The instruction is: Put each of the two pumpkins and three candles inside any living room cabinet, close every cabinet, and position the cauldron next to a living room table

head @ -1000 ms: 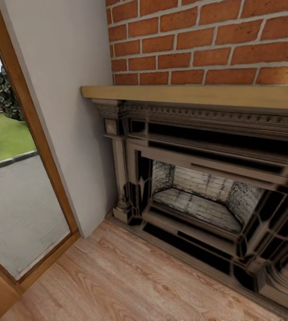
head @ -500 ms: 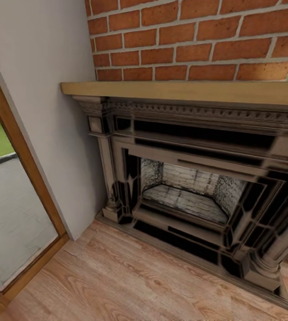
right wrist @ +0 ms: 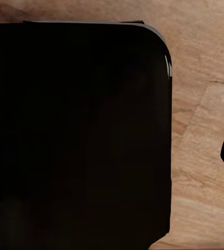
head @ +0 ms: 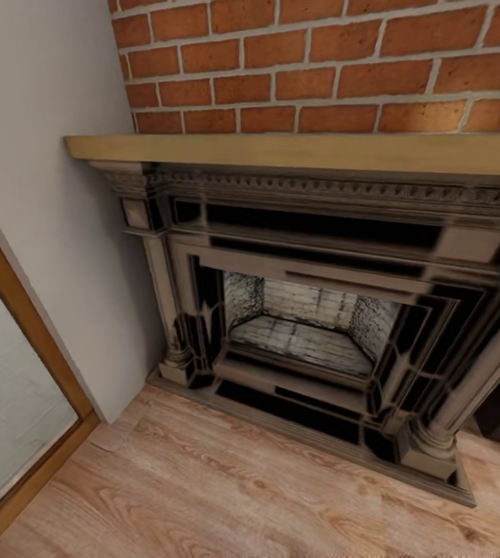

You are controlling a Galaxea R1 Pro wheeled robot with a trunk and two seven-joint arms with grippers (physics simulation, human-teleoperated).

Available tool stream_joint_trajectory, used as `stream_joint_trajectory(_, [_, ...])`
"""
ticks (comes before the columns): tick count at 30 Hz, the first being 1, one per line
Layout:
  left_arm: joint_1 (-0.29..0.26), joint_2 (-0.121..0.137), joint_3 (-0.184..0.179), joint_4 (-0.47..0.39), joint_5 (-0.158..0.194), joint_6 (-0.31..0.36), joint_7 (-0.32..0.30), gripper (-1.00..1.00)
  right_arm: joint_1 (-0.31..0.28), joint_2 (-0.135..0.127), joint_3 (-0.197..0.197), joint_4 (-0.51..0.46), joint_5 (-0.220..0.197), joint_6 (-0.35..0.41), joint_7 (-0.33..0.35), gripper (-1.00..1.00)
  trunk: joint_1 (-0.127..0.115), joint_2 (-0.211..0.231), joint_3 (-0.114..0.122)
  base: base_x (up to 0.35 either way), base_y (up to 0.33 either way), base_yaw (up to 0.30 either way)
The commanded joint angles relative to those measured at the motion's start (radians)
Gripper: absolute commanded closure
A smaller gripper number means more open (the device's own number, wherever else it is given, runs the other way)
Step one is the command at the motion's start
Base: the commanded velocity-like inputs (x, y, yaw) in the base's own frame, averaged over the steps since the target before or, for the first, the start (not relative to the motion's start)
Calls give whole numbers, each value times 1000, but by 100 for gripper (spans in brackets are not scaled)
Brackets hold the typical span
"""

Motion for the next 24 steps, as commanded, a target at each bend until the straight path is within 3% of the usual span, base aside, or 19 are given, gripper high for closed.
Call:
stream_joint_trajectory(1, [0,0,0,-1,0,-2,0,-100,-1,0,0,4,-4,-6,1,-100,0,0,-2,0,0,-187])
stream_joint_trajectory(24, [0,0,-1,-1,0,-2,0,-100,-2,-1,0,4,-24,-48,1,-100,0,0,-30,0,0,-200])
